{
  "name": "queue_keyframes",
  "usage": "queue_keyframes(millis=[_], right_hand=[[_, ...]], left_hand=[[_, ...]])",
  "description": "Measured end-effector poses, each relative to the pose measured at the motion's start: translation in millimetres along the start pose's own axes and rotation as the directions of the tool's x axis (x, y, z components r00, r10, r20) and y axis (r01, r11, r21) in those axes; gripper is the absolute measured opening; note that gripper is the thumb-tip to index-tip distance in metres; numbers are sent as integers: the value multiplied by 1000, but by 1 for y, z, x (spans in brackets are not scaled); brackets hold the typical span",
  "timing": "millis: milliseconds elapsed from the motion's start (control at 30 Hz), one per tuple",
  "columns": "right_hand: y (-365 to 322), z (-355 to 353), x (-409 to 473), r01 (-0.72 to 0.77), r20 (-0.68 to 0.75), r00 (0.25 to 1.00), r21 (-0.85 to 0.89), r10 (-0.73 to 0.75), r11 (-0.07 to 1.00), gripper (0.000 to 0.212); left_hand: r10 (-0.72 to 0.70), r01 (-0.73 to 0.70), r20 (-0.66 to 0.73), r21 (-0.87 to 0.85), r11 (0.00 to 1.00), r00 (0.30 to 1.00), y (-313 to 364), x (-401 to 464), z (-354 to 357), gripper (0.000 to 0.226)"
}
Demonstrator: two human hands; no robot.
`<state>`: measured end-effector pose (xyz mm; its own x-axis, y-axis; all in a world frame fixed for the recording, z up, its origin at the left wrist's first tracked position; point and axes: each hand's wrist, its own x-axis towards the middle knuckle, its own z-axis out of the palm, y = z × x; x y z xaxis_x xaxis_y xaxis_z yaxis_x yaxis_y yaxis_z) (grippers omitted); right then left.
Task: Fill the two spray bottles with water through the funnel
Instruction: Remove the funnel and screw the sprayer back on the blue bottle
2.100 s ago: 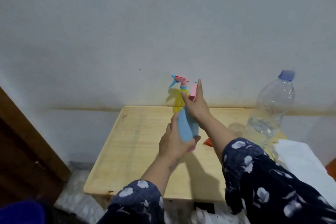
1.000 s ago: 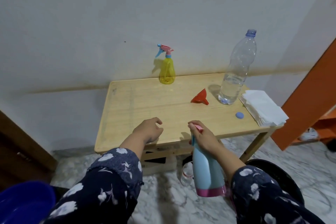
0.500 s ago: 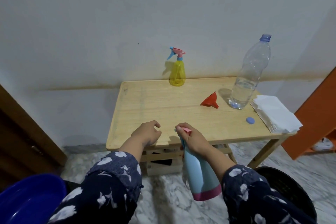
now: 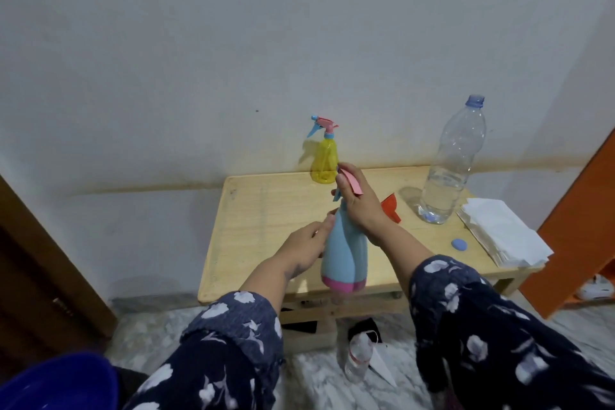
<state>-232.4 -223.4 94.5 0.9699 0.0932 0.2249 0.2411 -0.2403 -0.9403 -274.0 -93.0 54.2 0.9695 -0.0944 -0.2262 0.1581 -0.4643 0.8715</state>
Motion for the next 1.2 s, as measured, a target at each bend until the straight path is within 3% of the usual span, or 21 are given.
queue_keyframes(millis=[67, 167, 300, 433, 500, 600, 700, 833, 1033, 1200], right_hand=[[-17, 3, 12, 18, 23, 1000, 61, -20, 998, 36], [-34, 10, 28, 31, 64, 997, 123, -39, 992, 36], [-44, 25, 46, 36, 55, 998, 84, -41, 996, 43], [-41, 40, 57, -62, 107, 992, -17, 64, 998, 81], [-36, 51, 61, -89, 114, 988, -151, 107, 985, 95], [-25, 67, 77, -130, 9, 990, -310, 139, 942, 66], [-14, 75, 105, -175, -9, 983, -330, 183, 928, 45], [3, 76, 144, -167, 55, 979, -351, 199, 921, 52], [53, 90, 216, -167, 112, 974, -243, 199, 955, 65], [93, 103, 266, -182, 133, 970, -161, 204, 970, 62]], left_hand=[[53, -53, 7, -25, 998, 999, 1, 1, -3, 56], [82, -80, 20, -97, 992, 996, -2, 5, -11, 84], [129, -147, -147, -123, 981, 981, -1, 12, -22, 83], [87, -123, -306, -100, 987, 948, -3, 28, -31, 81], [51, -86, -373, -80, 993, 926, -2, 38, -36, 77], [51, -41, -448, 33, 999, 893, 0, 58, -45, 76], [18, 7, -475, 50, 999, 880, -5, 84, -50, 76], [22, -13, -492, 21, 1000, 870, -18, 126, -56, 76], [-16, -38, -502, -97, 995, 865, -35, 205, -69, 72], [-54, -51, -529, -181, 982, 847, -58, 268, -75, 83]])
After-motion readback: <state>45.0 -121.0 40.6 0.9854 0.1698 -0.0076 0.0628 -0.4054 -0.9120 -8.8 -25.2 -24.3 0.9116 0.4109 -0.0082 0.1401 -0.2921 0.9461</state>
